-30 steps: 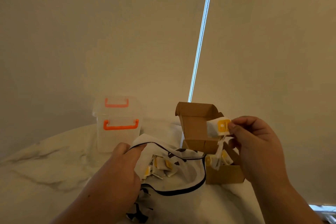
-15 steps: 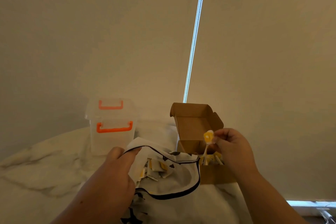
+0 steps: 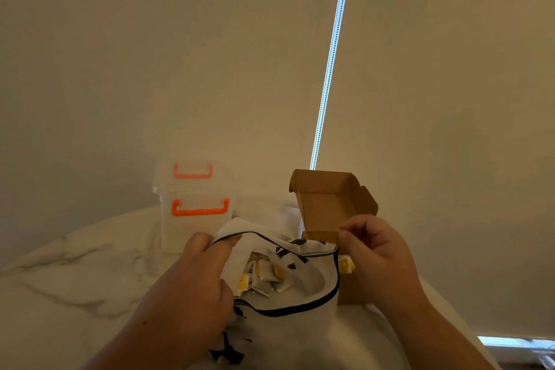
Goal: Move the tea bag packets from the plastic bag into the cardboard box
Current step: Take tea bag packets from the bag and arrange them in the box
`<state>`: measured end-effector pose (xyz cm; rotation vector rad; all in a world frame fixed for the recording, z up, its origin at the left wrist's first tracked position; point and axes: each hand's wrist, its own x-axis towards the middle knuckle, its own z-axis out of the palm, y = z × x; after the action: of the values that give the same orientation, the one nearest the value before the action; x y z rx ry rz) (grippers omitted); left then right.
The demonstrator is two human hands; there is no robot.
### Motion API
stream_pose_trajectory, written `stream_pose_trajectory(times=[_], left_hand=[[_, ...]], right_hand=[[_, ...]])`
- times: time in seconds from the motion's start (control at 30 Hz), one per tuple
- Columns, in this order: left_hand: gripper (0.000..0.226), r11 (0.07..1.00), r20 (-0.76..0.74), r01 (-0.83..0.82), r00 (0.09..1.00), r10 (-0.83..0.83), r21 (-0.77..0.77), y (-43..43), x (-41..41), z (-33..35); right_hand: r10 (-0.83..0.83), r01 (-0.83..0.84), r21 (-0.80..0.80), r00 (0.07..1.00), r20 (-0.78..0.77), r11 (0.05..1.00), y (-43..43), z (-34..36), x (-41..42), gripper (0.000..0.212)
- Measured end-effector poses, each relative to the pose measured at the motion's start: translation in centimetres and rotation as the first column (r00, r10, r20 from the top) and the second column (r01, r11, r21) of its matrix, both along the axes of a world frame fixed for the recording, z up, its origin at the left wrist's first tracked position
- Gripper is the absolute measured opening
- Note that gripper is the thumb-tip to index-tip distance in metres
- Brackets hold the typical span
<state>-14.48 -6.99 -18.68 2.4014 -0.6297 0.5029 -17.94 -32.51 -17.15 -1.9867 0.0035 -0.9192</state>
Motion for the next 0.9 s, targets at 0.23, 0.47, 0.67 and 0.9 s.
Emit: stream_pose_trajectory(times=[0.23, 0.47, 0.67, 0.9], left_hand=[[0.063, 0.998, 0.072, -0.046, 0.997, 0.042, 0.049, 0.0, -0.4, 0.2], [0.053, 0.962, 0.189, -0.137, 0.977, 0.093, 0.236, -1.2, -1.9, 0.6], [0.010, 0.956, 0.141, 0.244, 0.953, -0.268, 0.164, -4.6, -5.3, 1.4], [0.046, 0.724, -0.033, -0.091, 0.987, 0.155, 0.684, -9.5, -1.8, 1.3]], right_hand=[[0.192, -0.215, -0.361, 0.976, -0.099, 0.908, 3.6, 0.3, -2.0, 0.013], [-0.088, -0.259, -0.601, 0.870, -0.486, 0.756, 3.3, -0.2, 0.3, 0.034], [-0.057, -0.165, -0.569, 0.935, -0.350, 0.806, 2.7, 0.1, 0.8, 0.042], [0.034, -0.198, -0.496, 0.947, -0.320, 0.846, 2.4, -0.3, 0.7, 0.030]])
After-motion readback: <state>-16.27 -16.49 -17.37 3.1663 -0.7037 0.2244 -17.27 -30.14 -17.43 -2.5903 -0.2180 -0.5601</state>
